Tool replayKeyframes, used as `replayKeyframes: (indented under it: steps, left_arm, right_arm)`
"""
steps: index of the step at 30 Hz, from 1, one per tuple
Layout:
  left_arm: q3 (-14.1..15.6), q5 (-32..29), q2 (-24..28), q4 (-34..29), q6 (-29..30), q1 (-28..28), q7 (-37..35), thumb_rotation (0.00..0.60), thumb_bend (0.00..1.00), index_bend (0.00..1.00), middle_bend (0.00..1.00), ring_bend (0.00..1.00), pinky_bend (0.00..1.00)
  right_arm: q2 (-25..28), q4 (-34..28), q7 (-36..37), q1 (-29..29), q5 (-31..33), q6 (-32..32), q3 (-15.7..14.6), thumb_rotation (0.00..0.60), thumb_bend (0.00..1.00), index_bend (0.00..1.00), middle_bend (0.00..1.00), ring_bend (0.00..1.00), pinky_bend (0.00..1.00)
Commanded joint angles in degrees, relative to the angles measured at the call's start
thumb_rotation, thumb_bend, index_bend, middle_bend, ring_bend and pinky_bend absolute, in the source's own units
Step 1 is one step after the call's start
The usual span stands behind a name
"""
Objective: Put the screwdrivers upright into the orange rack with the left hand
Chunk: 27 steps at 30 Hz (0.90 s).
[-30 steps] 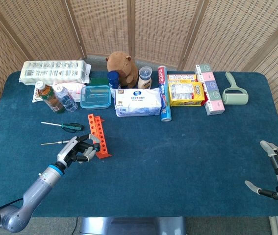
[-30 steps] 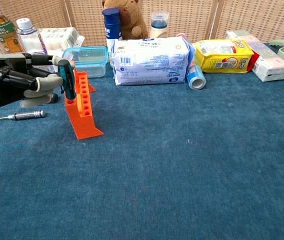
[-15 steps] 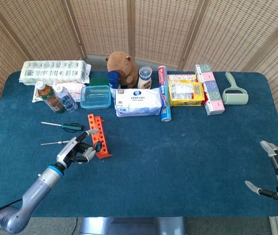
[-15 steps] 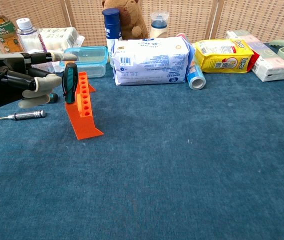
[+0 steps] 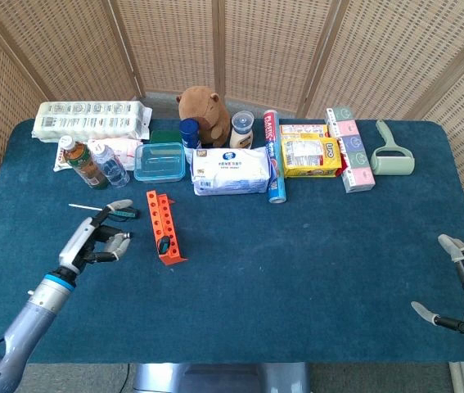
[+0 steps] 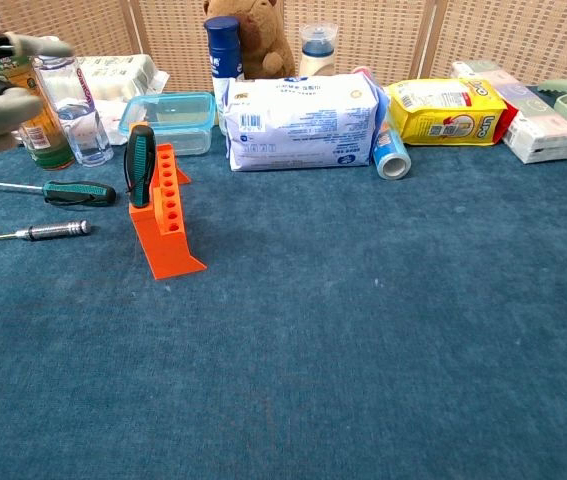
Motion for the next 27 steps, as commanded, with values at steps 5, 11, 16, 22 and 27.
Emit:
replayKeyframes:
  steps: [5,11,16,22,27]
  left_arm:
    - [1.09,-15.46,-2.78,7.30,-2.47,-2.17,18.49,0.600,0.41,0.16,0.85,0.88,0.87]
    - [1.81,-27.04,-8.97,11.85,-0.91,-4.77,32.53,0.600,0.39,0.25,0.85,0.89,0.88]
    - [1.72,-32.93,-12.37,12.64,1.99,-6.18,41.32,0.600,0.39,0.30,0.85,0.89,0.88]
    - [1.03,-35.71,-15.26,13.61,3.69,-7.31,47.19,0.600,0.41,0.30,0.85,0.89,0.88]
    - [0.65,-38.24,-16.86,13.74,4.71,-8.61,52.41,0.600,0.43,0.30,0.85,0.89,0.88]
  right_arm:
    - [-0.11,-0.20,-0.54,0.07,0.10,-0.33,-0.05,0.600,0.16,0.01,0.10,0.09,0.09]
    - [-0.45,-0.31,-1.47,0.29,0.11,-0.99,-0.19,0.600,0.16,0.01,0.10,0.09,0.09]
    - [-0.45,-0.25,-1.36,0.34,0.27,-1.09,-0.13,0.600,0.16,0.01,0.10,0.09,0.09]
    - [-0.27,-0.23,-0.87,0.23,0.17,-0.80,-0.12,0.600,0.16,0.01,0.10,0.09,0.09]
    - [-0.20,-0.24,-0.72,0.19,0.05,-0.70,-0.16,0.600,0.16,0.01,0.10,0.09,0.09]
